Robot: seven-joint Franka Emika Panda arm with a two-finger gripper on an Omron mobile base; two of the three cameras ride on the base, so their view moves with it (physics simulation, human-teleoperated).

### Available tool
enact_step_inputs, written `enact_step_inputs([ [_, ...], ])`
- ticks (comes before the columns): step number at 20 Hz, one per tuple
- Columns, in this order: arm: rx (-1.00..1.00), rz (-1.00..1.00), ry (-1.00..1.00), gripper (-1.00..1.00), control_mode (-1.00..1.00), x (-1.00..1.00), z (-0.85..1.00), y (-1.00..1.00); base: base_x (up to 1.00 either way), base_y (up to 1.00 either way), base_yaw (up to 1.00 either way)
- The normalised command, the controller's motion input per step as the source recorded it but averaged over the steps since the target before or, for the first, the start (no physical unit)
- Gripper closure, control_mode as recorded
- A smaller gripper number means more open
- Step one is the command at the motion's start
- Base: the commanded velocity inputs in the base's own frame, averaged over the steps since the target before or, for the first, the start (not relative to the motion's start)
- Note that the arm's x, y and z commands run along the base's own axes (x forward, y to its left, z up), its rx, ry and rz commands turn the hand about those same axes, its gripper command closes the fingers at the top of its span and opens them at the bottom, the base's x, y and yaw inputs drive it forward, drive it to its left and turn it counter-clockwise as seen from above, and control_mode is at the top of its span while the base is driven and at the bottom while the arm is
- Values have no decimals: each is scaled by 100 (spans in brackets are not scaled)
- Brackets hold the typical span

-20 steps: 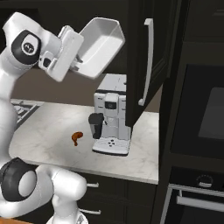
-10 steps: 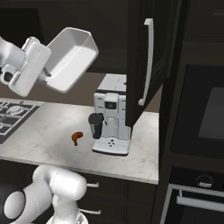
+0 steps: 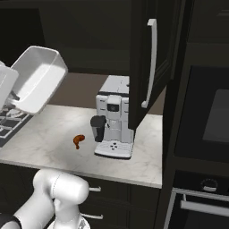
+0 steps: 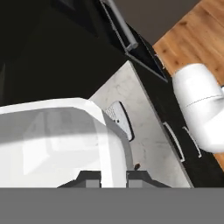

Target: Retrieve the tupperware from the cabinet, then place the raw meat into the tupperware to avoid contamination.

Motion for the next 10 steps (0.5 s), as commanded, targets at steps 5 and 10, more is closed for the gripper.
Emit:
enact_step_inputs([
  [5, 2, 21, 16, 100, -100, -36, -38, 21, 0, 0, 0],
  [10, 10, 15, 24, 100, -100, 17, -34, 0, 0, 0, 0],
])
